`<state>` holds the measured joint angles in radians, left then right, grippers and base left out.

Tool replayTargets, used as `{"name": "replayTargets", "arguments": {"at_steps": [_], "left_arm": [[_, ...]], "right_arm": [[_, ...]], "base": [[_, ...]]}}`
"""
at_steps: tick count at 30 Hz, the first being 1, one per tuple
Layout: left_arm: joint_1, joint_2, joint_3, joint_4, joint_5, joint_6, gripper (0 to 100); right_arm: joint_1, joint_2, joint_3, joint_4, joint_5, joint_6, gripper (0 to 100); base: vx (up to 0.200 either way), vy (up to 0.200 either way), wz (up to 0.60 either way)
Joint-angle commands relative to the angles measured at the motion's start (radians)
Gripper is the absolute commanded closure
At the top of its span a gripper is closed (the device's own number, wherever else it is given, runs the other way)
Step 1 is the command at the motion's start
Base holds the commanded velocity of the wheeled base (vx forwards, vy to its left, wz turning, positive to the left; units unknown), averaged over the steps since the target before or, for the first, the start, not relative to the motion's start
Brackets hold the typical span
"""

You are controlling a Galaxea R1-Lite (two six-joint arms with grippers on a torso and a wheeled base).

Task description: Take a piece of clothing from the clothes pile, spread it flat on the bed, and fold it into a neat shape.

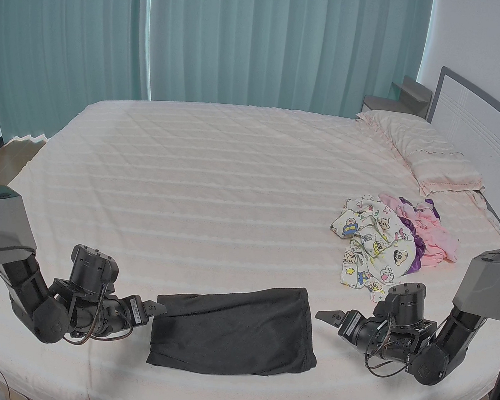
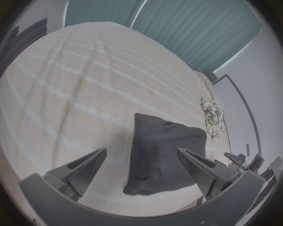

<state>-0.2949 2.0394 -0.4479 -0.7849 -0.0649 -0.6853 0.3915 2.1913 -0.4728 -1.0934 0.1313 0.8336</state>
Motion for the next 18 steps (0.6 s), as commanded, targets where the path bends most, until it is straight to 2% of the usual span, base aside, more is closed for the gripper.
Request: {"name": "replayTargets", "arguments": {"at_steps": [1,8,12,15,18], "left_arm": [[0.033,0.067,-0.043,-0.001,-0.001,0.023,0],[0.033,0.168,-0.110,-0.008,-0.016,0.069,0],[0.025,0.191,-0.107,-0.060,-0.027,0.075,0],[0.013,0.213,-0.092,-0.154,-0.041,0.076,0],[-0.006,0.222,-0.080,-0.175,-0.053,0.076,0]], "right_arm": [[0.001,-0.007,0.043,-0.029,0.001,0.002,0],[0.006,-0.005,0.095,-0.103,0.001,-0.001,0],[0.018,-0.007,0.098,-0.105,0.001,0.001,0],[0.023,-0.007,0.098,-0.105,0.001,0.002,0],[0.024,-0.007,0.098,-0.105,0.001,0.002,0]], "base": [[0.000,0.000,0.00],[0.000,0.000,0.00],[0.000,0.000,0.00],[0.000,0.000,0.00],[0.000,0.000,0.00]]}}
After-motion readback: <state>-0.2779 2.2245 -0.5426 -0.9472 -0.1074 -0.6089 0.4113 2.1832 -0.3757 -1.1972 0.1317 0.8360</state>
